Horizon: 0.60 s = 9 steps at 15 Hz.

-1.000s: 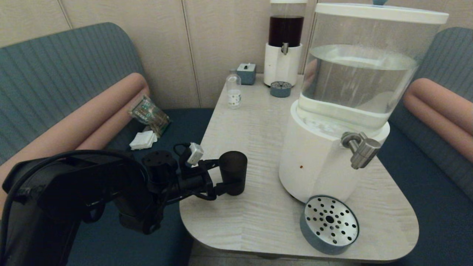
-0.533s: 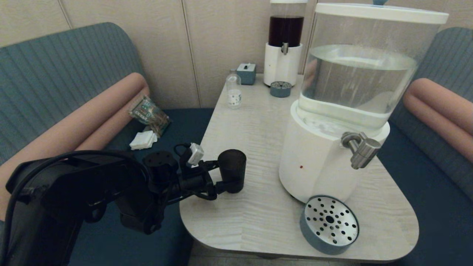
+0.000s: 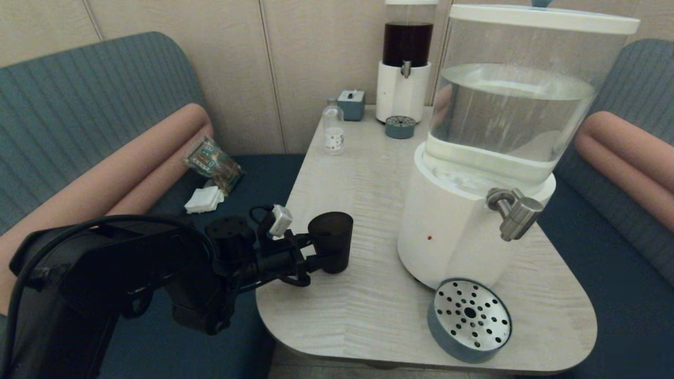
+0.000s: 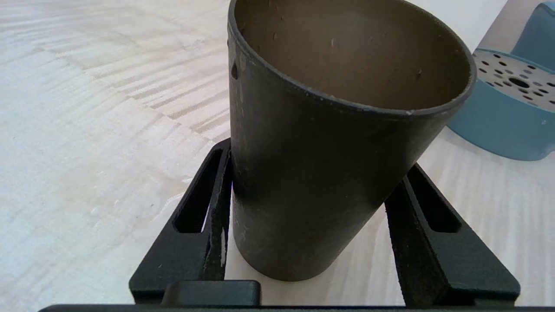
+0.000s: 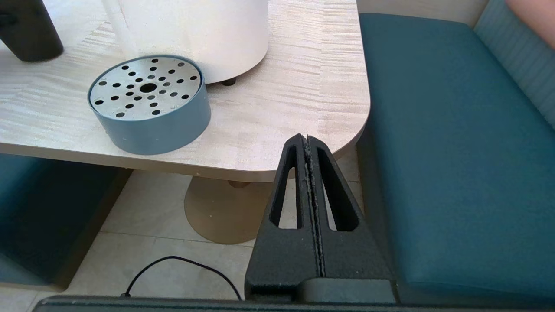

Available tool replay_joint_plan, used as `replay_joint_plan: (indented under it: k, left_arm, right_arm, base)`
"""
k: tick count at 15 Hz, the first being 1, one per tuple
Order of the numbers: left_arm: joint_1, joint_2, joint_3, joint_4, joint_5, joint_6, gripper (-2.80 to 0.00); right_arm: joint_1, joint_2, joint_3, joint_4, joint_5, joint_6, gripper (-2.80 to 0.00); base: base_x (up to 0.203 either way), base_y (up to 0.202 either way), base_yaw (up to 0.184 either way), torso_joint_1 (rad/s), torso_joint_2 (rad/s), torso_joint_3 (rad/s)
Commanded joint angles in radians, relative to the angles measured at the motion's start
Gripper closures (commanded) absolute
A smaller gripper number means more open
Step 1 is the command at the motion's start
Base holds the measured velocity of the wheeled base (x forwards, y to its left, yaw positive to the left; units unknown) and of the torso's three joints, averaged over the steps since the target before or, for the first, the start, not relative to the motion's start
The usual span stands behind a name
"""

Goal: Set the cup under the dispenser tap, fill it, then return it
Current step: Pick up the cup

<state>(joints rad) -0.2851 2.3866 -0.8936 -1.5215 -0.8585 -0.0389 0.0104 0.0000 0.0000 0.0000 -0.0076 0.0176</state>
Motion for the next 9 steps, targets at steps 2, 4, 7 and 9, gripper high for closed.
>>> replay_joint_plan:
  k: [2, 4, 7, 9]
  left_arm:
    - [-0.001, -0.034, 0.015, -0.009, -0.007, -0.001, 0.0]
    - [-0.012, -0.094, 0.066, -0.009, -0.009, -0.001, 0.0]
    - [-0.043, -0.206, 0.173, -0.009, -0.011, -0.001, 0.0]
    - [-0.082, -0.277, 0.247, -0.009, -0.013, -0.001, 0.0]
  right_arm:
    - [0.0, -0.002, 0.002, 0.0, 0.0, -0.001, 0.0]
    - [0.0, -0.002, 0.0, 0.0, 0.0, 0.001, 0.0]
    - [0.0, -0.002, 0.002, 0.0, 0.0, 0.001, 0.0]
    - [0.0, -0.002, 0.002, 0.0, 0.0, 0.001, 0.0]
  base:
    - [0.0, 0.0, 0.0, 0.0, 0.0, 0.0]
    - [0.0, 0.0, 0.0, 0.0, 0.0, 0.0]
    - [0.0, 0.0, 0.0, 0.0, 0.0, 0.0]
    - [0.0, 0.0, 0.0, 0.0, 0.0, 0.0]
